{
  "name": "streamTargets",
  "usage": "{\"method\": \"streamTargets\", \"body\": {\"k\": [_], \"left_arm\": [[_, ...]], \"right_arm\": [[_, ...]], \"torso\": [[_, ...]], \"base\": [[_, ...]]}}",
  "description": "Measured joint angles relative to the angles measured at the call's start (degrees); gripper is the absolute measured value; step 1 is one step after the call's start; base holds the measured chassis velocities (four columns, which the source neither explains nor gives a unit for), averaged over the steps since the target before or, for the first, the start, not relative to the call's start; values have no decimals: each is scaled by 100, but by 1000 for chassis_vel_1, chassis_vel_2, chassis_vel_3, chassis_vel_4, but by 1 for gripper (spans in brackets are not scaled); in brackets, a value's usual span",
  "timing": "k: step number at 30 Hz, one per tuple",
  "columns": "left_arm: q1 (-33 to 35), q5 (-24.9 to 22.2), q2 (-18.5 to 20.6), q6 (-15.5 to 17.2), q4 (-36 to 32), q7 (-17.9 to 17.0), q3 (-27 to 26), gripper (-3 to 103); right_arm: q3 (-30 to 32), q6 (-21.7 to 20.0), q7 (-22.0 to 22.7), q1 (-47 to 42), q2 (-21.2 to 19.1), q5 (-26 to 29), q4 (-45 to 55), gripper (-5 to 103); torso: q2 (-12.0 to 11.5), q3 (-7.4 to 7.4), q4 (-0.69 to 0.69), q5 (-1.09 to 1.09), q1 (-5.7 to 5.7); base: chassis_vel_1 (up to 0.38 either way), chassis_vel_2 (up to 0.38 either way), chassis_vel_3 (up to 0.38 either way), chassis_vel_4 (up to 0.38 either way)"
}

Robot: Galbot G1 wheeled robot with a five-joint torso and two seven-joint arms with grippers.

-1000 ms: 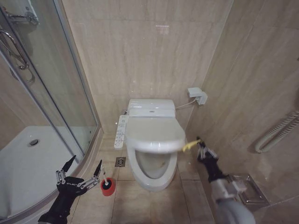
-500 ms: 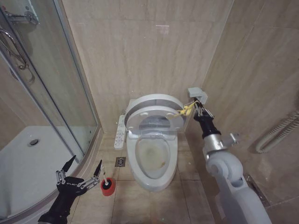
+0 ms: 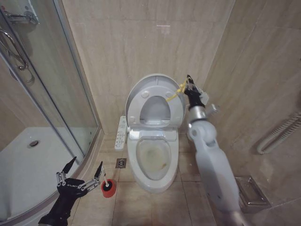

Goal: Open the toilet lid, clean the toilet bowl with a toilet brush, close the toilet lid, and flush.

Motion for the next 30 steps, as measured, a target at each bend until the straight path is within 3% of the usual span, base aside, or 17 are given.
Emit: {"method": "streamTargets", "body": {"k": [14, 23, 30], "left_arm": [[0, 0, 0, 0, 0, 0, 0, 100], [0, 0, 0, 0, 0, 0, 0, 100], [0, 0, 0, 0, 0, 0, 0, 100]], "right_arm": [[-238, 697, -193, 1723, 318, -889, -2000, 2], [-249, 702, -154, 1852, 252, -1187, -2200, 2], [-87, 847, -96, 2070, 319, -1808, -2737, 2]], "torso": [[-1, 2, 7, 2, 2], [0, -1, 3, 2, 0], [1, -1, 5, 1, -1]], "base": [[0, 0, 0, 0], [0, 0, 0, 0], [0, 0, 0, 0]]}}
